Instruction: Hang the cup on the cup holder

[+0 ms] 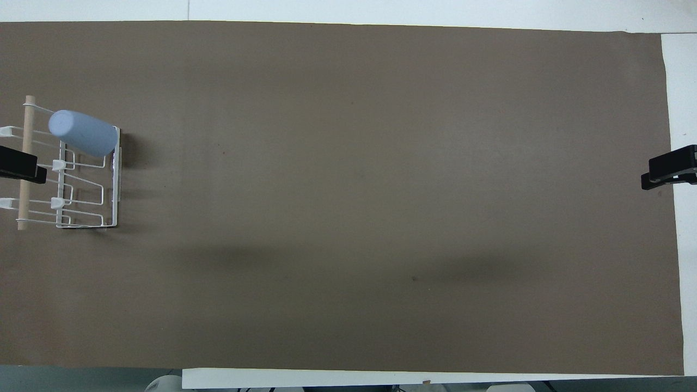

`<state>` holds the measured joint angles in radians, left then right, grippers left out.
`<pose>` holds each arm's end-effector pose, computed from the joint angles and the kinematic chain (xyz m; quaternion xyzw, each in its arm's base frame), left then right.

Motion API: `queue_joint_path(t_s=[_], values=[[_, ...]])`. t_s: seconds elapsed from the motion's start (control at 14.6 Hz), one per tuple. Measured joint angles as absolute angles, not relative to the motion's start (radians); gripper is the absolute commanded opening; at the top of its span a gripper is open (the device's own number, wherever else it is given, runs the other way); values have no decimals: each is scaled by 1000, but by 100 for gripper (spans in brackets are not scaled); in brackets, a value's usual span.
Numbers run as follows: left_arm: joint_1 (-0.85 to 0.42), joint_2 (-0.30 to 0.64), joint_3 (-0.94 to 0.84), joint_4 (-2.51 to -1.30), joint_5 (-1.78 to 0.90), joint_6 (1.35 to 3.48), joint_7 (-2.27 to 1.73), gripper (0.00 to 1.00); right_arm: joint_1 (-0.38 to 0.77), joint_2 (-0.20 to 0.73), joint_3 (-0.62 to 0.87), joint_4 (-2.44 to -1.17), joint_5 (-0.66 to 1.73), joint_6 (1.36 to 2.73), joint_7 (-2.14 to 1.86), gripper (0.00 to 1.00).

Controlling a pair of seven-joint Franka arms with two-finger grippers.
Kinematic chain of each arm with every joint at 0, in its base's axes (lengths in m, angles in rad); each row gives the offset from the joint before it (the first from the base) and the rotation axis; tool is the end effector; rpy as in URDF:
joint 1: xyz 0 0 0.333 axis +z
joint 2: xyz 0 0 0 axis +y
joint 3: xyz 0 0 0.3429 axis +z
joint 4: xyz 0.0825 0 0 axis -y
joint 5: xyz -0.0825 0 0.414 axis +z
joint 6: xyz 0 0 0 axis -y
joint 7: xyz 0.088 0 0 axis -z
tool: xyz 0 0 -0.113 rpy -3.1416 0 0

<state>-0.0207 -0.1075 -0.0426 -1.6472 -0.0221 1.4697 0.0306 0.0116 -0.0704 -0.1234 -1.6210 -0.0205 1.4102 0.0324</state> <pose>0.5351 -0.0380 0.6592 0.9982 -0.0474 -0.0352 0.0082 0.5380 -0.0656 0.6472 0.9949 -0.0723 -0.0706 0.0031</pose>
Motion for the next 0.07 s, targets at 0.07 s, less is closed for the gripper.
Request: queue_joint_path(t_s=[0.07], values=[[-18, -107, -47, -1644, -23, 1466, 31, 100, 12, -70, -123, -1621, -20, 1410, 32, 99]])
